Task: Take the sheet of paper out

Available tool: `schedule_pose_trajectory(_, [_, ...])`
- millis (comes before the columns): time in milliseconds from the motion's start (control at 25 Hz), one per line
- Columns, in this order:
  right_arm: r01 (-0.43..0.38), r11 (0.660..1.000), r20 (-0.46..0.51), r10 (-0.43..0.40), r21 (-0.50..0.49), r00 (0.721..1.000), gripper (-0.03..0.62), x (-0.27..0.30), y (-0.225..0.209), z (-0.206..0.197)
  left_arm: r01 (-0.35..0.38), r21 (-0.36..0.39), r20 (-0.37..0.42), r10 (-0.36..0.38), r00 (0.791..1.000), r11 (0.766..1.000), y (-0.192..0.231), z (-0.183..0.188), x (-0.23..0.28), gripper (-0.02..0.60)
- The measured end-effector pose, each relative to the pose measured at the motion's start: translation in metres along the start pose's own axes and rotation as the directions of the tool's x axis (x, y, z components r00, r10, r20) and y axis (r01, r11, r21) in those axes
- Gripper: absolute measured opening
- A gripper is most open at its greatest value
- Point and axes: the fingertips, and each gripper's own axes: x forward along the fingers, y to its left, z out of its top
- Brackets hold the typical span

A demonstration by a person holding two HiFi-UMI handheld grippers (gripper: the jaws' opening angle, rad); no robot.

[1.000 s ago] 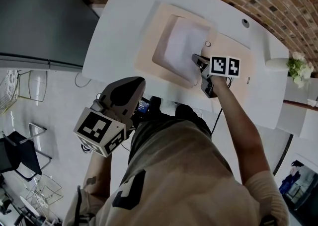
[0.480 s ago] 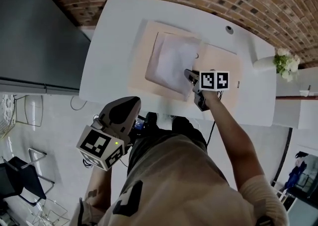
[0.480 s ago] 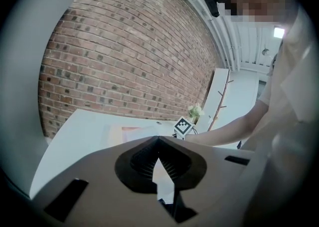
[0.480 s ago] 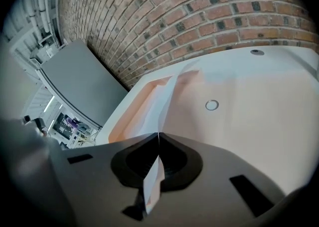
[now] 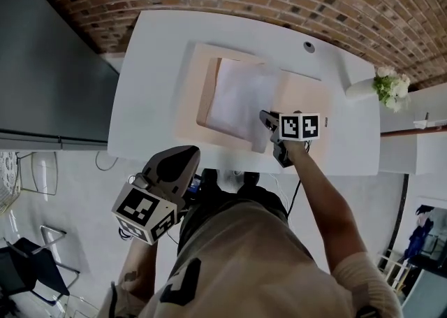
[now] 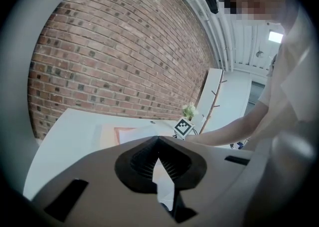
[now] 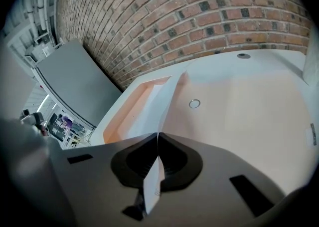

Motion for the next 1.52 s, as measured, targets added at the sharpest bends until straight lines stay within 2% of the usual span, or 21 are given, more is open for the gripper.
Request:
schedule_pose_trajectory(240, [0.009,1.000,0.009,-0.009,-0.015,1.000,0.025,-0.016,-0.016,-0.003,0.014,0.013,-0.008,-0.013,1.000,1.000,-0.012,0.004,0.010,0.014])
schedule_pose_trajectory(480, [-0.011,1.000,0.042,0.011,0.016,0.999,0.025,-0.040,-0.038,-0.005,0.027,0.032,-0.022,-0.026,0.999,0.999,-0.035,0.008,0.030,0.014])
schedule_pose_trajectory(1040, [-0.157,0.980,0.152,0.138,0.123,0.979,0.025,-0.105,-0.074,-0.007,0.038,0.073,-0.057,-0.034,0.998,0.997,-0.099,0.013,0.075,0.014])
schedule_pose_trajectory(1520, [-0.282,0.954,0.219,0.255,0.101,0.942,0.025,-0.157,-0.069,-0.006,0.016,0.105,-0.065,-0.009,0.998,0.994,-0.135,0.010,0.094,0.014])
